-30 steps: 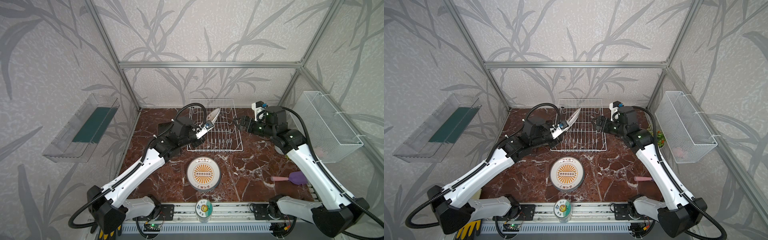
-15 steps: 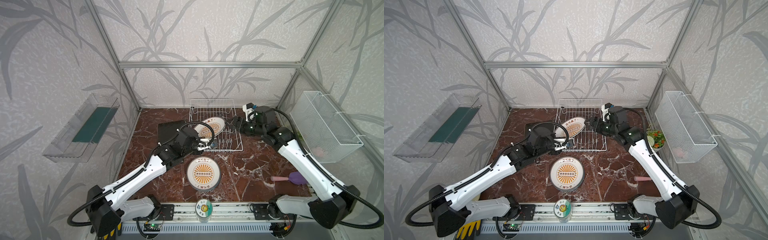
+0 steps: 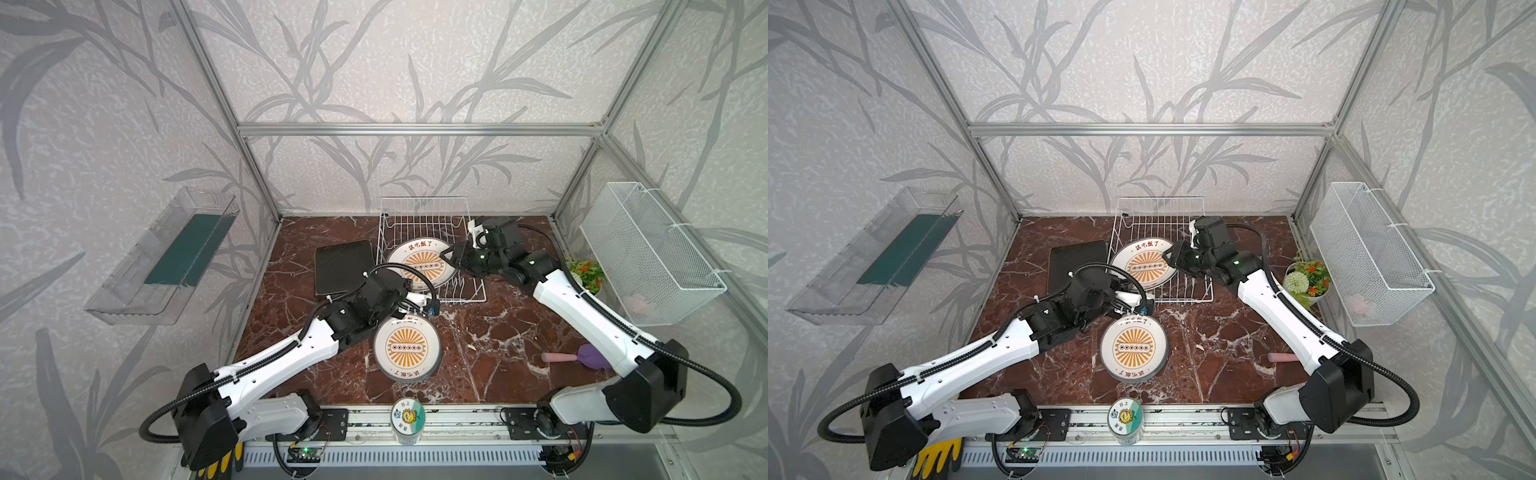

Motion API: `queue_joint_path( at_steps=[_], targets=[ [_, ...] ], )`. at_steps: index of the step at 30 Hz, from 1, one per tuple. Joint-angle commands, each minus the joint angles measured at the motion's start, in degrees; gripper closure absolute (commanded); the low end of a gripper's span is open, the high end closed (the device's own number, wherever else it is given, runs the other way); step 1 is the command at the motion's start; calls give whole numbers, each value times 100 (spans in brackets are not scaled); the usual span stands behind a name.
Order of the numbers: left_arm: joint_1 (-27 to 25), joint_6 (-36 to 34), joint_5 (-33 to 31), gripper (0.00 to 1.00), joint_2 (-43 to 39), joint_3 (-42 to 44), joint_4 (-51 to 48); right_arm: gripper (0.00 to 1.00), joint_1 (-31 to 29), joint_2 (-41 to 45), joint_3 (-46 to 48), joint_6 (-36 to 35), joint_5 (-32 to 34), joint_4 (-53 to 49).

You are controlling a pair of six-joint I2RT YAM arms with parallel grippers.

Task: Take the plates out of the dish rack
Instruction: 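Tilt the patterned plate upright while the right gripper grasps its opposite rim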

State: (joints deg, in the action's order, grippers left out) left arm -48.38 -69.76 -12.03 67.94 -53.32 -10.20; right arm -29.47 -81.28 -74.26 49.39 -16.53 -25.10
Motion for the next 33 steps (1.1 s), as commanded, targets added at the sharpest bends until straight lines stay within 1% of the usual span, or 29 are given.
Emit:
queue_joint_path(
  at_steps=[1,3,5,9,10,12,15,16,19,21,22,24,27,30,33],
  targets=[
    [-40,-229,-278,100,-44,47,766,58,-55,-53,112,172,27,58],
    [-40,-270,-288,100,-90,284,1288,64,-50,-80,118,191,-7,65],
    [-48,-329,-286,100,-75,319,1305,72,-50,-99,120,194,-64,80],
    [-57,-330,-361,100,4,326,1253,86,-55,-57,175,216,-87,266],
    [-57,-343,-359,97,8,360,1296,89,-50,-42,207,243,-74,322],
    [-62,-341,-368,84,26,412,1365,94,-47,-11,260,309,-86,423],
    [-66,-248,-431,76,35,434,1511,100,-25,15,297,355,-160,547],
    [-66,-212,-433,73,26,428,1512,100,-25,23,312,361,-187,579],
    [-67,-77,-424,58,-29,463,1547,100,43,100,422,465,-249,757],
    [-71,103,-409,45,-93,477,1543,100,121,211,564,625,-335,1013],
    [-66,229,-397,38,-133,463,1526,100,145,269,622,674,-367,1116],
    [-66,579,-371,1,-252,412,1420,100,237,425,756,713,-432,1297],
    [-19,1354,-318,1,-502,402,1395,100,432,691,1049,778,-567,1569],
    [46,1928,-5,1,-800,346,979,100,675,977,1400,881,-729,1849],
    [153,2436,162,1,-1044,287,628,100,871,1292,1712,905,-877,2145]
  ],
)
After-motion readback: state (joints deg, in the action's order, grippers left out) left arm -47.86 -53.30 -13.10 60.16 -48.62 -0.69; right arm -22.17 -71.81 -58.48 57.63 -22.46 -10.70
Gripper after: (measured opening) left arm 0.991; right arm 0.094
